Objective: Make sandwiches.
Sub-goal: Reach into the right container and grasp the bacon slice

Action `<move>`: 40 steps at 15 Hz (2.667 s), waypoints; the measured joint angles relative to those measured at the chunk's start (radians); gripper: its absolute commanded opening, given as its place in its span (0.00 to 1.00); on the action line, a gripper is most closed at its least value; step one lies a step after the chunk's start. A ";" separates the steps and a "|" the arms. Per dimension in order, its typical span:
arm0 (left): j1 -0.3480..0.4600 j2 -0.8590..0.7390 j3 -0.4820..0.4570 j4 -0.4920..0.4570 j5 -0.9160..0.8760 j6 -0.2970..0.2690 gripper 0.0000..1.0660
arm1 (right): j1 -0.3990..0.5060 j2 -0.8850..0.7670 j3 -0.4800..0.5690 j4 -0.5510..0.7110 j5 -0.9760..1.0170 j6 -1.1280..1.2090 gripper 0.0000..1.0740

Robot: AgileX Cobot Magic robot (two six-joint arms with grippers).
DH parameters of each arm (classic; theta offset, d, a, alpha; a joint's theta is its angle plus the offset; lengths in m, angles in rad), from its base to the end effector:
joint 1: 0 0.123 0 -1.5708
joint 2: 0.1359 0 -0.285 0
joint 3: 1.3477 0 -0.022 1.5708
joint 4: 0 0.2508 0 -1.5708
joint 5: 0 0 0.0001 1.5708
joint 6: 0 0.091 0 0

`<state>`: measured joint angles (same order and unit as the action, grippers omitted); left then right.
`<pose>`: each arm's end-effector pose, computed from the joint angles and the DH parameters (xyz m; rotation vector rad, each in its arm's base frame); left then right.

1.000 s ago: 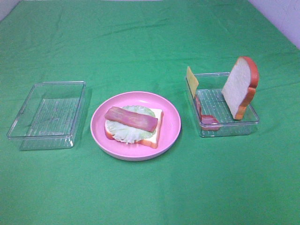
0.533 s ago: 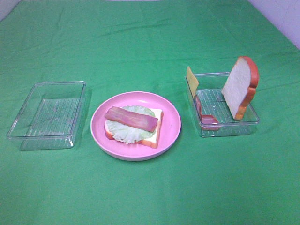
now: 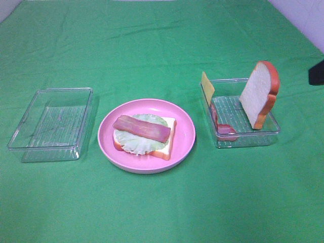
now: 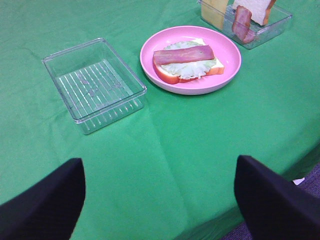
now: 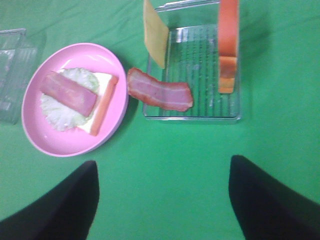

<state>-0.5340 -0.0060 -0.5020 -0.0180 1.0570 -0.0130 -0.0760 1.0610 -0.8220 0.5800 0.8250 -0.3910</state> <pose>-0.0058 0.0017 0.2781 0.5294 1.9825 -0.3641 0.2019 0.0214 0.3075 -0.0553 2.4149 0.4853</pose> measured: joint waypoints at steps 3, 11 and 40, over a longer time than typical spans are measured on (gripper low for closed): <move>0.000 0.000 0.000 0.000 0.000 0.001 0.73 | 0.005 0.199 -0.123 0.063 0.070 -0.037 0.64; 0.000 0.000 0.000 0.000 0.000 0.001 0.73 | 0.335 0.645 -0.463 -0.157 0.084 0.172 0.64; 0.000 0.000 0.000 0.000 -0.002 0.001 0.73 | 0.356 0.998 -0.651 -0.277 0.062 0.368 0.00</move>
<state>-0.5340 -0.0060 -0.5020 -0.0180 1.0550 -0.0120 0.2800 2.0590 -1.4730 0.3030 0.8870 -0.0230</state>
